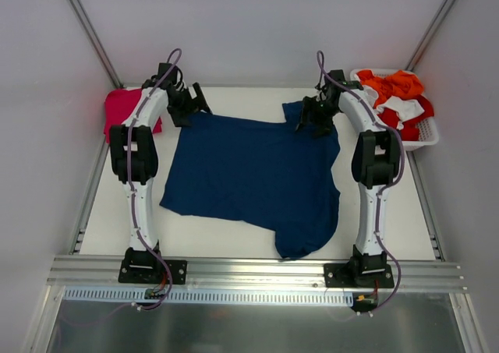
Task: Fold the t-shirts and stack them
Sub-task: Flatten out the tshirt, then grap the side of the flattened tshirt furthest away from the robot with both arms
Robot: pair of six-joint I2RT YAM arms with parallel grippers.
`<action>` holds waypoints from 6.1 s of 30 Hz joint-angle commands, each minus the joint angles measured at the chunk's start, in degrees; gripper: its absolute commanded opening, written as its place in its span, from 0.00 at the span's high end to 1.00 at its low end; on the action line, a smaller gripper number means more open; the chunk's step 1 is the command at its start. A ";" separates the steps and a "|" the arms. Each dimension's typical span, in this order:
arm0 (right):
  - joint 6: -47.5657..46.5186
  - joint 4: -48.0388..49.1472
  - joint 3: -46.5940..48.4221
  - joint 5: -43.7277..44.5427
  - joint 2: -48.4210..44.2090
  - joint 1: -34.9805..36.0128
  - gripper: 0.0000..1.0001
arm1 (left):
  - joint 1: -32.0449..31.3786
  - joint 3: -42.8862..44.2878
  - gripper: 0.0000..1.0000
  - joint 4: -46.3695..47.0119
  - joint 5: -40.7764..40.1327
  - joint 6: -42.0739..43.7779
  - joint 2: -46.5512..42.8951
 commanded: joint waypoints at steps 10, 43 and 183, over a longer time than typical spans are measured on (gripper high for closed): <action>-6.59 -12.83 16.66 5.61 -16.00 2.65 0.18 | -8.07 21.08 0.01 -24.44 -21.48 10.58 -10.38; -3.87 -9.14 25.36 23.62 11.32 -0.77 0.17 | -5.17 28.67 0.01 -22.01 -30.44 15.33 13.97; -4.84 1.93 -7.57 31.17 -12.83 5.11 1.00 | -9.29 9.52 1.00 -12.15 -38.26 9.01 -0.26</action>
